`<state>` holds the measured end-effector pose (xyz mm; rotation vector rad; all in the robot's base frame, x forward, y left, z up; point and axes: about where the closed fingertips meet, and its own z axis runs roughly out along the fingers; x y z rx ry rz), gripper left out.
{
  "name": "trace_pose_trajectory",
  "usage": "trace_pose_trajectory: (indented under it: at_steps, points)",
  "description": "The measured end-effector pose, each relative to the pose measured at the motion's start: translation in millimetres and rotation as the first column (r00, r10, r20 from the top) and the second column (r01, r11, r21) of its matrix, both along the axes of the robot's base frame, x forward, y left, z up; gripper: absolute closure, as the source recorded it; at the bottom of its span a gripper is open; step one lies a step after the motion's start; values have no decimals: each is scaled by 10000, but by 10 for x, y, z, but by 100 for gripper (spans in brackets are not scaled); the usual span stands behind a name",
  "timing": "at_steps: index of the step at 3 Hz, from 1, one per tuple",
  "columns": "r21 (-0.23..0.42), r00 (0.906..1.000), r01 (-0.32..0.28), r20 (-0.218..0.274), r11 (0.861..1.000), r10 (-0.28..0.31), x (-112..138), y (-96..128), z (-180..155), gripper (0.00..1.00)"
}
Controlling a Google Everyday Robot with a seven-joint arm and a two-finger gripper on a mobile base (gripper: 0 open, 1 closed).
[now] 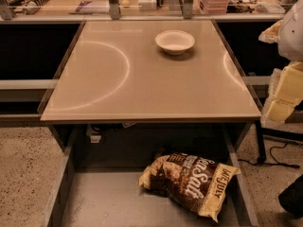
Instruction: Pick brown chip bag from top drawer and place on counter
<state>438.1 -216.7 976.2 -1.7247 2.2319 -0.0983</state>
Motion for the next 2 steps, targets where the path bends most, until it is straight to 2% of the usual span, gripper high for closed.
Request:
trace_pose_trajectory:
  at_steps: [1,2]
  points:
    - [0,10000,0,1,10000,0,0,0,0,0]
    - [-111,9992,-102,395,9999,106,-9,52,11,0]
